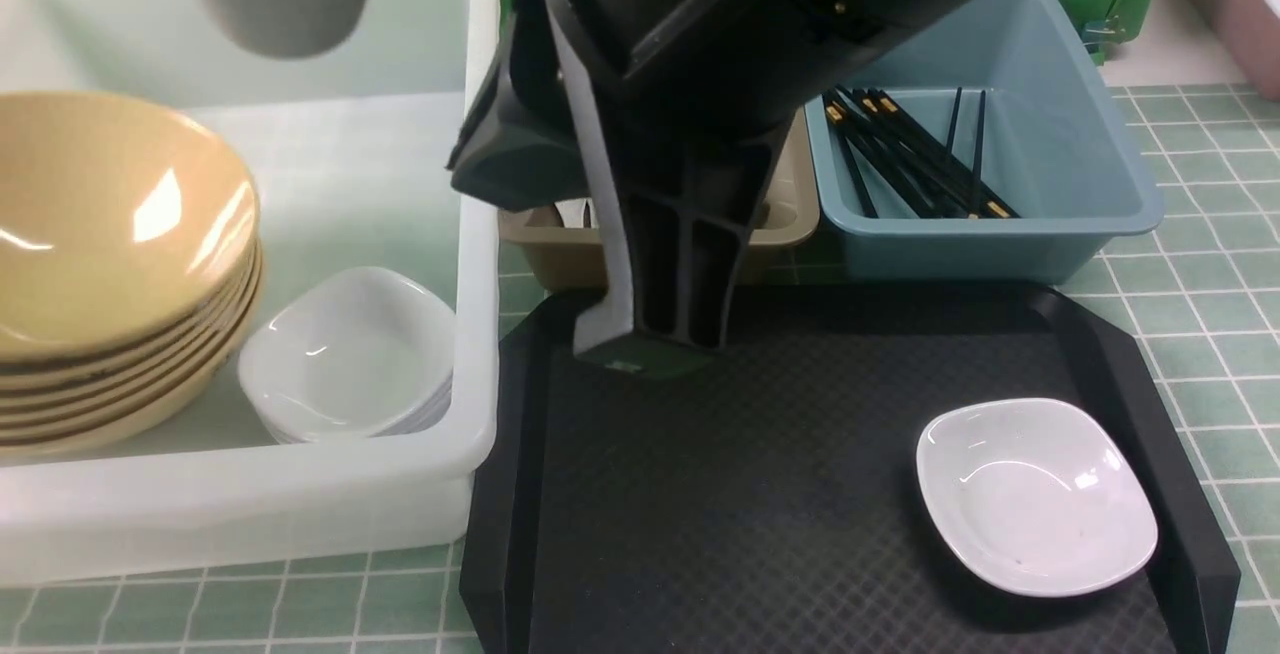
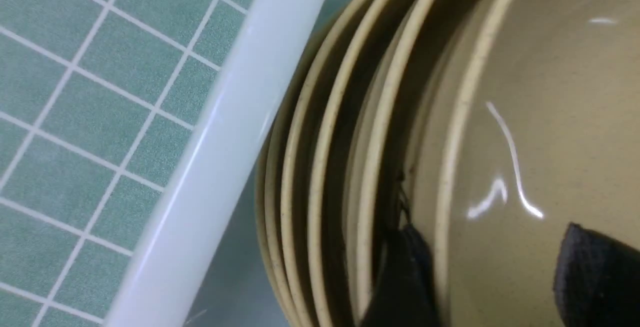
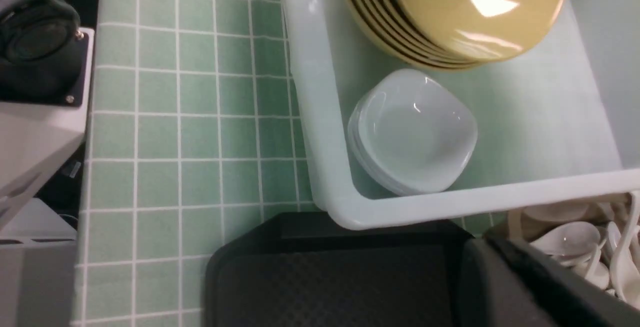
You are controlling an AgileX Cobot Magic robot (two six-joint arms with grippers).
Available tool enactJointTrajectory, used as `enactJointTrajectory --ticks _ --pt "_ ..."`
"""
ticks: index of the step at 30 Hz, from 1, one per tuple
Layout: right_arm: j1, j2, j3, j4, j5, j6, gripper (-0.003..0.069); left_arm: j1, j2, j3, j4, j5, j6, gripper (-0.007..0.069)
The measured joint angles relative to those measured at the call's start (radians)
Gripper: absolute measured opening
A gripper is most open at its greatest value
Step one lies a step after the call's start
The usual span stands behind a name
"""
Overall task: On blue table put chopsticks spoon bowls plates into blue grey white boxes.
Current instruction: 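Place the tan bowl onto the bowl stack in the left bin with the left gripper, then grasp the small white bowl on the black tray by its rim with the left gripper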
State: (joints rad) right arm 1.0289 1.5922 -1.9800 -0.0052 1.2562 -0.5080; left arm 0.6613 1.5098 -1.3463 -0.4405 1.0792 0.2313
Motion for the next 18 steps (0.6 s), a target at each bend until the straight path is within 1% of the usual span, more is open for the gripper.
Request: enactJointTrajectory --ticks 1,2,3,5,6,8,10,13,16,18 --pt "0.000 0.000 0.000 -0.010 0.001 0.000 0.0044 0.000 -0.008 -0.026 0.002 0.021 -0.014 0.0456" --pt "0.000 0.000 0.000 -0.015 0.001 0.002 0.0044 0.000 -0.012 -0.045 0.003 0.035 -0.020 0.0482" --pt "0.000 0.000 0.000 -0.024 0.003 0.009 0.0044 -0.001 -0.029 -0.088 0.002 0.060 -0.028 0.0524" --pt "-0.005 0.000 0.000 -0.035 0.005 0.019 0.0046 -0.017 -0.061 -0.172 -0.004 0.088 -0.035 0.0573" --pt "-0.012 0.000 0.000 -0.035 0.007 0.029 0.0046 -0.033 -0.079 -0.214 -0.008 0.102 -0.038 0.0585" --pt "-0.030 0.000 0.000 -0.035 0.009 0.043 0.0047 -0.081 -0.111 -0.281 -0.014 0.133 -0.038 0.0585" --pt "-0.070 0.000 0.003 -0.035 0.010 0.071 0.0047 -0.161 -0.147 -0.323 -0.017 0.150 -0.035 0.0580" --pt "-0.137 -0.024 0.039 -0.036 0.010 0.105 0.0048 -0.321 -0.201 -0.317 -0.016 0.164 0.008 0.0545" --pt "-0.223 -0.098 0.129 -0.039 0.010 0.146 0.0051 -0.530 -0.257 -0.242 -0.013 0.172 0.090 0.0437" --pt "-0.271 -0.160 0.189 -0.042 0.009 0.166 0.0052 -0.641 -0.301 -0.169 -0.017 0.165 0.139 0.0351"
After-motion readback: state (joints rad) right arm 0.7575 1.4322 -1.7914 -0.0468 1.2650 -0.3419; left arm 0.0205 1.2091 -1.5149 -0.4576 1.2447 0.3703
